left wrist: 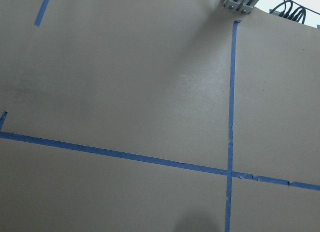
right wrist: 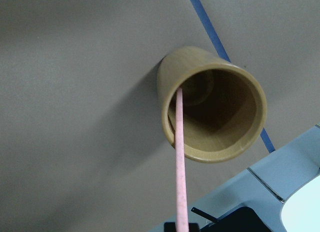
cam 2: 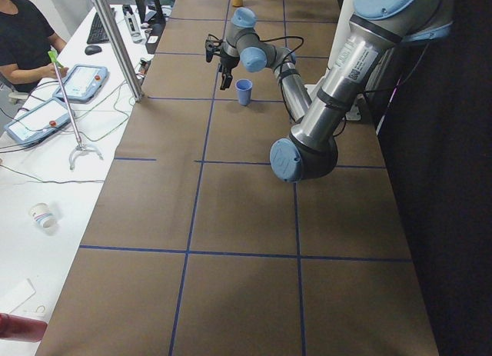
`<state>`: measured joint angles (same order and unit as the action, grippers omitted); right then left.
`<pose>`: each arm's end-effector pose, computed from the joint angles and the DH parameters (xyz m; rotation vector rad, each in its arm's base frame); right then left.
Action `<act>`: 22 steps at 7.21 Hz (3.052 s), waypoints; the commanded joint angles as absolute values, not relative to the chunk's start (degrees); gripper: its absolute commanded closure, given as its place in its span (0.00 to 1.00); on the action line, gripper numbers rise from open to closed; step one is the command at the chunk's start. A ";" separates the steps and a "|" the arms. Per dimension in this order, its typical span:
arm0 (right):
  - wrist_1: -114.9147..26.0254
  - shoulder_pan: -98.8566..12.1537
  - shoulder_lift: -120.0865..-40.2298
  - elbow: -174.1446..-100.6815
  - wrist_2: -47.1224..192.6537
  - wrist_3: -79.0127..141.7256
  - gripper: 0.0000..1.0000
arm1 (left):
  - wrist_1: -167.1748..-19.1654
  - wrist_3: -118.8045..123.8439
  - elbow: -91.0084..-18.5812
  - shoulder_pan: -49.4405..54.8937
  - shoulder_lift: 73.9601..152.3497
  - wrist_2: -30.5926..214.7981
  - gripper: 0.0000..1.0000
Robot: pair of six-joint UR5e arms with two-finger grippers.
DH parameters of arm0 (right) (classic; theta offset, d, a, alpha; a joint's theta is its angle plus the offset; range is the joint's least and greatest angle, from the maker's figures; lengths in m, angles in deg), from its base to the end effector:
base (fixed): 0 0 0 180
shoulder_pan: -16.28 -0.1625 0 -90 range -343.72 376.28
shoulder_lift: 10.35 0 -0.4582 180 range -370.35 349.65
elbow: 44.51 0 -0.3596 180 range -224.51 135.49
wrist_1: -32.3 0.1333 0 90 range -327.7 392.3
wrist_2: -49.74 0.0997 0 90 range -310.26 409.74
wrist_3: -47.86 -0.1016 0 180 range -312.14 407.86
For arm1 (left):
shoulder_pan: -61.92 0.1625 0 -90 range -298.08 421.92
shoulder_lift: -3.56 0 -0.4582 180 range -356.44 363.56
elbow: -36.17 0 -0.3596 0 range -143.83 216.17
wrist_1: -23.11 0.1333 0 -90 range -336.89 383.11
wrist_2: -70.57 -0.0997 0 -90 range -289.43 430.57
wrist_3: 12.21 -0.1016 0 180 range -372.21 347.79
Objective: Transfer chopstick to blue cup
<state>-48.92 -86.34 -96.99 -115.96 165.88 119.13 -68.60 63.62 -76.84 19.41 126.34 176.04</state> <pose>0.1875 -0.4323 0.8159 0.2322 -0.4298 -0.9787 0.3605 -0.4745 0.2189 0.2571 0.9987 -0.3148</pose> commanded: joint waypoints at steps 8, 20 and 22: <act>-69.19 -90.41 -94.99 -141.34 166.02 120.19 1.00 | -70.76 66.54 -75.89 19.65 126.26 175.95 0.00; -84.59 -40.53 -64.50 -156.28 178.86 51.07 1.00 | -78.30 62.14 -70.45 14.82 121.42 176.04 0.00; -84.86 -35.51 -63.61 -160.42 178.68 43.66 1.00 | -82.26 60.14 -68.60 14.55 119.24 175.95 0.00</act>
